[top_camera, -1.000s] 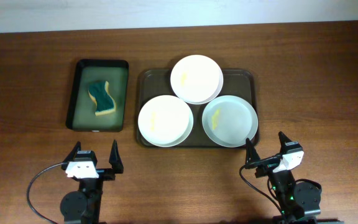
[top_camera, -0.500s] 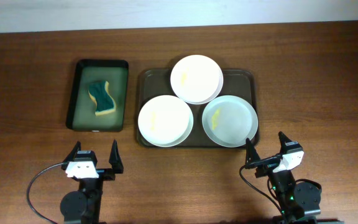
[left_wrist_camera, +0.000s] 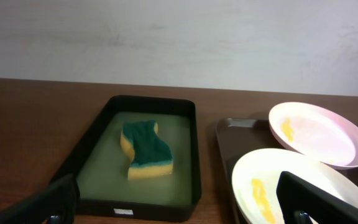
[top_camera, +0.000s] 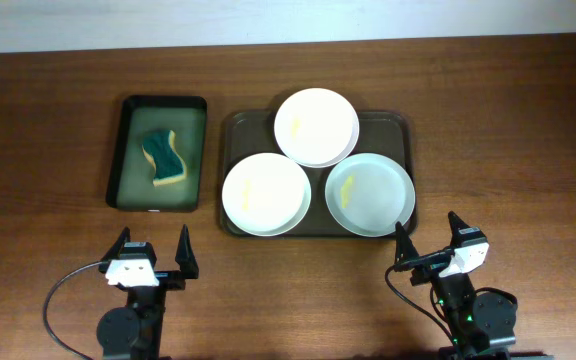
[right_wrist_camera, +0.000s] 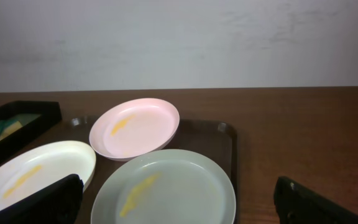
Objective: Clean dirty plates on tray and stack at the side
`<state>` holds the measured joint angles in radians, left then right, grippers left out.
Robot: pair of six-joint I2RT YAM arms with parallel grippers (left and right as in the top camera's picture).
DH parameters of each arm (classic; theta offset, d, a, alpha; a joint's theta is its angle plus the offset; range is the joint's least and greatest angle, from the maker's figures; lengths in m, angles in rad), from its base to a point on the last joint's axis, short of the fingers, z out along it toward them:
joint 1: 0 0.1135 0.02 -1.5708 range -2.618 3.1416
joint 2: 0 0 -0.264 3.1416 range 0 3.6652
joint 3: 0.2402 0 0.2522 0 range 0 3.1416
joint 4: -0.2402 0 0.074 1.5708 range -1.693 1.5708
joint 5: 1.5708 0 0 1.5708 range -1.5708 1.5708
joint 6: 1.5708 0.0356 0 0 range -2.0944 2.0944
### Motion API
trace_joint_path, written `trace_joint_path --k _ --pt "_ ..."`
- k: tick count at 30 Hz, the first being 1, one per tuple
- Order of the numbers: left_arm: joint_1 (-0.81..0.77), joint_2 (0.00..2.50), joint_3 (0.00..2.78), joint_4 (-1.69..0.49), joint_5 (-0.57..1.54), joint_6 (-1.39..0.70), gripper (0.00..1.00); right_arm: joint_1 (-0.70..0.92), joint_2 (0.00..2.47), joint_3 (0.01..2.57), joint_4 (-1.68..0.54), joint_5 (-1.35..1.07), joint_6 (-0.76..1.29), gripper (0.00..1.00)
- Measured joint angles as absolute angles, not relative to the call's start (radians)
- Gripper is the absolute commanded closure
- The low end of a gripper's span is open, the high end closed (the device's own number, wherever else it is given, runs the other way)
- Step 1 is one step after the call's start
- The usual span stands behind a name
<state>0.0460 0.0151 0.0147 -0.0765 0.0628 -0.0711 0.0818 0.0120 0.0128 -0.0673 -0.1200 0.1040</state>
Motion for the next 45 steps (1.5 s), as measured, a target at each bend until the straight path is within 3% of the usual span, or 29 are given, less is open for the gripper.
trace_joint_path --k 30,36,41,45 --pt "0.046 0.015 0.015 -0.071 0.022 -0.051 0.01 0.082 0.012 0.013 -0.067 -0.12 0.105 0.02" --pt "0.046 0.02 0.01 0.194 0.03 -0.068 0.01 0.082 0.012 0.013 -0.067 -0.12 0.105 0.02" --pt "0.046 0.022 0.014 0.576 0.194 -0.075 0.01 0.082 0.012 0.013 -0.067 -0.12 0.104 0.02" --pt "0.046 0.038 0.058 0.543 0.278 -0.059 0.01 0.082 0.012 0.013 -0.067 -0.12 0.104 0.02"
